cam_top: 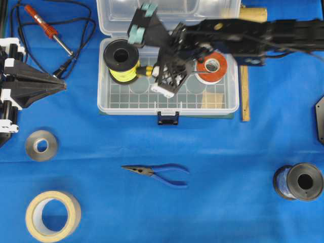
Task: Pick the screwdriver from the toolbox among several items.
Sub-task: 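Lift the screwdriver out of the toolbox toward the front, then lower the screwdriver onto the table beside the blue pliers and release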
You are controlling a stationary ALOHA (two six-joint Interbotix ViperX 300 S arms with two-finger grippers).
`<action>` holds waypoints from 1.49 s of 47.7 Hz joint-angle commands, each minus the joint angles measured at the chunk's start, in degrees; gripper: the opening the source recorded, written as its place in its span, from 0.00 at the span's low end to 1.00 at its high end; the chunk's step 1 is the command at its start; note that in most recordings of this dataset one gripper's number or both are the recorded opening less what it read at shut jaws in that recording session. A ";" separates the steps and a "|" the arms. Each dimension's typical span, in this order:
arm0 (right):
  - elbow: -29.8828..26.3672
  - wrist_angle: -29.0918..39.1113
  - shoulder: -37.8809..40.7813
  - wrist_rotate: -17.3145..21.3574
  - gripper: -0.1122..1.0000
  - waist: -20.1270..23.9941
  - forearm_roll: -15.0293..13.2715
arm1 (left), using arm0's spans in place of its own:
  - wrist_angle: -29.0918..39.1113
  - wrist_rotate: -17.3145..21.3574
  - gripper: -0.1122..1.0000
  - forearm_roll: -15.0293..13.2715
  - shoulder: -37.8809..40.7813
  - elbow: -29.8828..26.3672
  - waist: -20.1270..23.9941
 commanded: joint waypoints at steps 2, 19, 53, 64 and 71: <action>-0.79 2.29 -6.86 0.18 0.35 1.32 0.09 | -0.44 0.00 0.10 -0.09 0.18 -0.62 0.09; -0.62 2.46 -11.25 6.50 0.35 13.18 -1.67 | -0.53 0.00 0.10 -0.18 -0.09 -0.70 0.09; -1.05 -11.25 9.84 20.48 0.35 22.41 -6.77 | -0.53 0.00 0.10 -0.18 -0.35 -0.62 0.09; -0.79 -10.81 10.46 21.36 0.35 22.68 -6.77 | -0.53 0.00 0.10 -0.09 -0.35 -0.70 0.09; -0.88 -9.14 10.37 21.18 0.43 22.68 -7.03 | -0.53 0.00 0.10 -0.09 -0.35 -0.70 0.09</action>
